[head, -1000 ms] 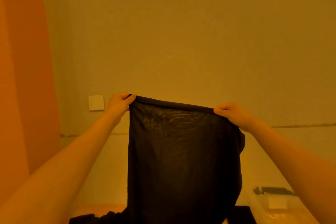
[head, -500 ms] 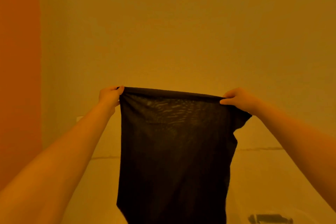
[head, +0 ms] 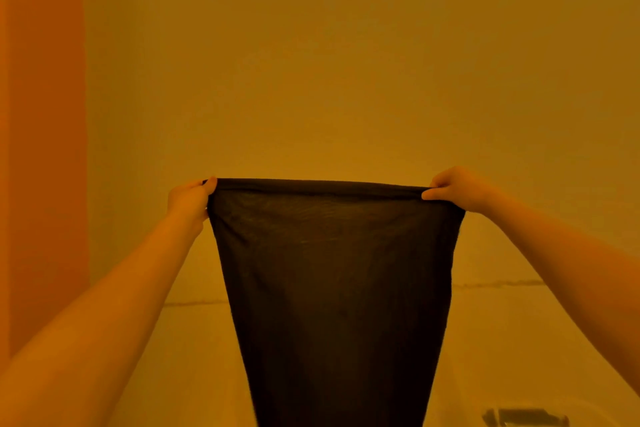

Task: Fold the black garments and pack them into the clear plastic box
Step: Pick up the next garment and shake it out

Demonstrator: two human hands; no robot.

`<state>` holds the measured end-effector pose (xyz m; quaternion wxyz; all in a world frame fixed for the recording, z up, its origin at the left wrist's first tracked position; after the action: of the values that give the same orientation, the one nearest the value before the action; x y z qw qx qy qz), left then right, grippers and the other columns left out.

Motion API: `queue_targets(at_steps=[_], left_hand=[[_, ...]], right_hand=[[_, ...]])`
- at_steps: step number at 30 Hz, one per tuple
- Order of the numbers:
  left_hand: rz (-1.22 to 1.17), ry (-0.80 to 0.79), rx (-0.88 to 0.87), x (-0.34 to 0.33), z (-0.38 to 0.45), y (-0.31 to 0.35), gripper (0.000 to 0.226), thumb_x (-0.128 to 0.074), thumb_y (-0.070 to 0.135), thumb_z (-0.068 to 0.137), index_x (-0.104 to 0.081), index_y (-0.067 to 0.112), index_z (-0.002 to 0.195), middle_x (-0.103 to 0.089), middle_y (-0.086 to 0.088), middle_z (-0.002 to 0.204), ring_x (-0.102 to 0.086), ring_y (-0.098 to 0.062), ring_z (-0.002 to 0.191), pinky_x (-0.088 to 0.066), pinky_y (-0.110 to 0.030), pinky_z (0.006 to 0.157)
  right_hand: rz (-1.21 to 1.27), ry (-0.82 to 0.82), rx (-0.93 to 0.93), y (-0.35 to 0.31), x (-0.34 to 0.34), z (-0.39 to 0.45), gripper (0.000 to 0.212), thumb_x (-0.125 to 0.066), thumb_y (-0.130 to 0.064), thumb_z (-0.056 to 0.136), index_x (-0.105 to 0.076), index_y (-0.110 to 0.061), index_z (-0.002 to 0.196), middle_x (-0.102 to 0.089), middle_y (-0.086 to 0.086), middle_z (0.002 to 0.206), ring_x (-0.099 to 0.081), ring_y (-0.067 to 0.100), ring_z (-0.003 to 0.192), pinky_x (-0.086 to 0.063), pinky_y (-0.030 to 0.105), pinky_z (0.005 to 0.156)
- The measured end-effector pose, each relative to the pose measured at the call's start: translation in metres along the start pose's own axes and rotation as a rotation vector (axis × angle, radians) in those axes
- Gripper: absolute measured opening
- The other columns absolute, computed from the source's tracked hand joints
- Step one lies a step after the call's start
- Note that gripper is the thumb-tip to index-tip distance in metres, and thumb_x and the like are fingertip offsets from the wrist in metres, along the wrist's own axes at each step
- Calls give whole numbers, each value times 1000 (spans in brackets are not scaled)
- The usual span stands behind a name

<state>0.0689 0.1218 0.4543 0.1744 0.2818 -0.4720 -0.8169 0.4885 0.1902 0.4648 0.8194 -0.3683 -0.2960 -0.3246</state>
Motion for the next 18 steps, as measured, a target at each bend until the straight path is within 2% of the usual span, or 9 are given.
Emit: queue_targets(at_steps=[3, 6, 9, 10, 12, 15, 18], left_hand=[[37, 3, 11, 17, 2, -2, 38, -60, 20, 91, -54, 2, 124, -57, -13, 124, -54, -21, 103, -45, -30, 84], [136, -31, -15, 23, 1, -4, 36, -57, 17, 92, -54, -1, 123, -57, -15, 121, -55, -25, 106, -45, -31, 85], [378, -85, -110, 21, -7, -7, 16, -54, 9, 93, -60, 4, 108, -58, -9, 94, -54, -21, 86, -47, -25, 68], [419, -97, -126, 21, -8, -8, 11, -53, 8, 93, -60, 6, 101, -56, -7, 83, -53, -21, 82, -46, -21, 61], [432, -92, -126, 22, -7, -9, 7, -52, 6, 94, -60, 6, 93, -53, -4, 75, -53, -19, 76, -46, -18, 55], [376, -79, -68, 28, -1, -11, 8, -52, 6, 94, -58, 5, 89, -53, -6, 78, -51, -14, 69, -45, -21, 61], [376, -107, -15, 35, 4, -16, 12, -53, 10, 94, -61, 2, 96, -56, -12, 93, -55, -20, 77, -48, -27, 71]], right_hand=[[160, -6, 13, 0, 5, 1, 17, -63, -16, 87, -66, -8, 72, -55, 8, 70, -50, 19, 71, -37, 29, 62], [211, 5, 23, -3, 4, 5, 9, -61, -11, 88, -66, -6, 83, -57, 10, 79, -51, 20, 79, -39, 31, 70], [17, -121, 4, -6, -7, 9, 16, -65, -15, 85, -62, -5, 73, -51, 6, 68, -47, 19, 70, -35, 29, 61], [-42, -138, -9, -8, -9, 9, 22, -66, -18, 84, -58, -6, 67, -47, 5, 64, -45, 18, 65, -33, 28, 57], [-74, -105, -24, -8, -8, 11, 30, -67, -20, 84, -53, -9, 60, -45, 4, 60, -42, 16, 60, -31, 27, 55], [-23, -183, -64, 0, -6, 10, 17, -62, -13, 87, -62, -9, 71, -52, 5, 67, -47, 16, 65, -39, 25, 58], [13, -243, -96, 9, -5, 9, 15, -55, -6, 91, -64, -4, 79, -53, 7, 72, -46, 15, 67, -40, 23, 61]])
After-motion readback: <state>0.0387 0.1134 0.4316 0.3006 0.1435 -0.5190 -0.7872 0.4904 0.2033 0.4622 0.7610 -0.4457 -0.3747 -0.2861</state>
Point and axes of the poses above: each hand's wrist, its own z-axis towards the middle knuckle, its own x-axis out of the back of the hand, y = z × x, the point moved 2 cm from there along z, towards the middle knuckle
